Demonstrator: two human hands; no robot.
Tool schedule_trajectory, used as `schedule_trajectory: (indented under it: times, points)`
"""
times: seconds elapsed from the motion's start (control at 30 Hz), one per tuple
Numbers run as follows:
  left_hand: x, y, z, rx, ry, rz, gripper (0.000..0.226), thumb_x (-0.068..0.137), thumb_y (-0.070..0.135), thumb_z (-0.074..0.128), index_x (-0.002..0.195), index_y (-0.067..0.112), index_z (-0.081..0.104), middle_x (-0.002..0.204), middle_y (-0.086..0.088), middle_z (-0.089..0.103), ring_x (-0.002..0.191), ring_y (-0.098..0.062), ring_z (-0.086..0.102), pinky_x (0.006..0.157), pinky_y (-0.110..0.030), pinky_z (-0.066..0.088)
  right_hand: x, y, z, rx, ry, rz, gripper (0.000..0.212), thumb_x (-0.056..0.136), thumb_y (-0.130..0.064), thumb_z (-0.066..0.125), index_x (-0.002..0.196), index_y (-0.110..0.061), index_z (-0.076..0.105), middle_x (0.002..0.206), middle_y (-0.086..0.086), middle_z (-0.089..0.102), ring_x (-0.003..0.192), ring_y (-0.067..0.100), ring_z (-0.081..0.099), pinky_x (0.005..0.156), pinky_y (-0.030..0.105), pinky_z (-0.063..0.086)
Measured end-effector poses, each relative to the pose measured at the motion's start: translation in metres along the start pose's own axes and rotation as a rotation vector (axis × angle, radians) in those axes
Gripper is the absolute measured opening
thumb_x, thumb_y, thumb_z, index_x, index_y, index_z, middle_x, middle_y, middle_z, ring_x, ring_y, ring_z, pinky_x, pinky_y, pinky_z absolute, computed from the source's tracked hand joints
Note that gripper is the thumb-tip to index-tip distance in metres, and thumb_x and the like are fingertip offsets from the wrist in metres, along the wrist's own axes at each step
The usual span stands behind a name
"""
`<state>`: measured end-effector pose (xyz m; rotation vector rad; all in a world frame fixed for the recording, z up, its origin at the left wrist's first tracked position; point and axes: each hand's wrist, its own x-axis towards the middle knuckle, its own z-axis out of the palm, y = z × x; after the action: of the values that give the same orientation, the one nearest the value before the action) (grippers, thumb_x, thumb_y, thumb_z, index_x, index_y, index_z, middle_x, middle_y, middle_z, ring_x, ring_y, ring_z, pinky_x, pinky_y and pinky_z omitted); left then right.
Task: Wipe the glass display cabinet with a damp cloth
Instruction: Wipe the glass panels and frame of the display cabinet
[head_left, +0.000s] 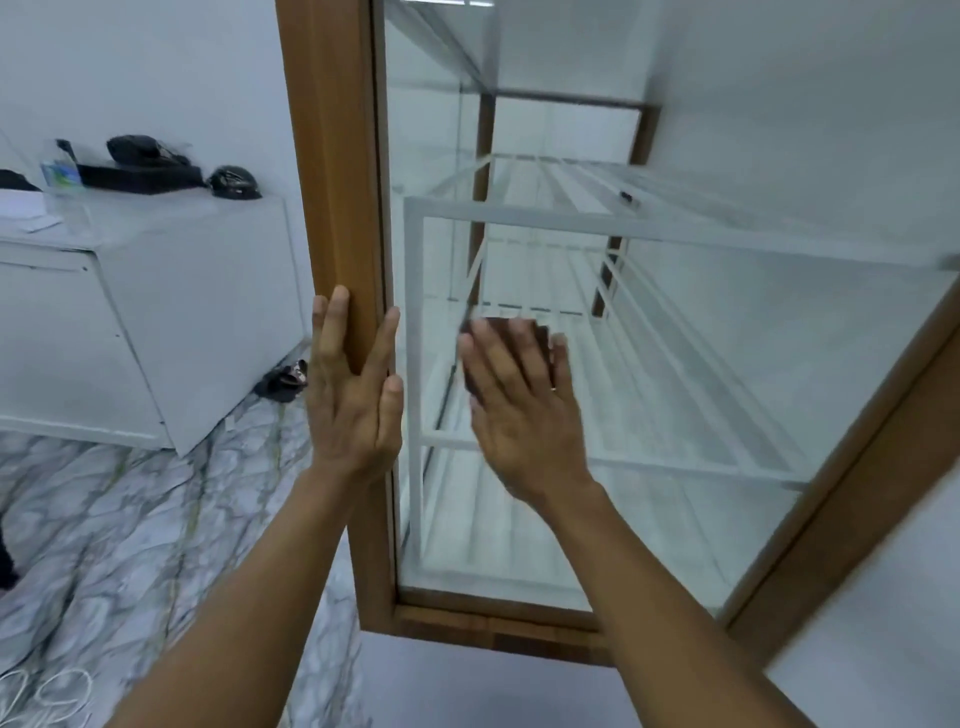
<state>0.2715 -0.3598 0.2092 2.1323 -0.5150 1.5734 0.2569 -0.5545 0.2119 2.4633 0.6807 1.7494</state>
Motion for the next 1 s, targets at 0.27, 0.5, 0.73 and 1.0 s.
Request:
schedule_trajectory:
  times: [0.27,0.5,0.73,1.0]
  points:
    - [-0.017,-0.01,0.007,-0.178,0.017,0.048,0.055,0.099,0.022,0.033,0.151,0.005,0.035,0.168,0.007,-0.003,0.157,-0.023,-0.003,0.126,-0.05,0.009,0.012,-0.042,0.014,0.086,0.036,0.144,0.069,0.099,-0.022,0.051,0.157,-0.011,0.015,0.168,0.0,-0.005,0.154,0.023,-0.019,0.125,0.054,-0.001]
    - [-0.067,-0.03,0.019,-0.178,-0.038,0.125,0.055,0.102,0.027,0.029,0.155,0.013,0.031,0.168,0.008,-0.007,0.157,-0.022,-0.008,0.126,-0.055,0.007,-0.059,-0.002,0.014,0.067,0.149,0.436,0.072,0.096,-0.017,0.05,0.157,-0.008,0.015,0.166,0.01,0.008,0.155,0.032,-0.007,0.125,0.055,-0.002]
    - [-0.082,-0.03,0.027,-0.229,0.043,0.111,0.053,0.099,0.027,0.031,0.142,0.004,0.052,0.167,0.013,-0.001,0.156,-0.018,-0.004,0.127,-0.045,0.009,-0.056,-0.091,0.065,0.068,0.065,0.097,0.065,0.1,-0.024,0.048,0.156,-0.014,0.016,0.167,-0.001,0.003,0.153,0.02,-0.018,0.125,0.05,-0.001]
    - [-0.115,-0.028,0.033,-0.091,0.07,0.075,0.049,0.099,0.024,0.039,0.144,0.01,0.052,0.157,-0.016,0.016,0.155,-0.029,0.002,0.128,-0.034,0.01,-0.075,-0.04,0.052,0.107,0.359,0.501,0.069,0.087,-0.013,0.052,0.15,0.002,0.031,0.159,0.02,0.029,0.149,0.043,0.014,0.125,0.059,0.006]
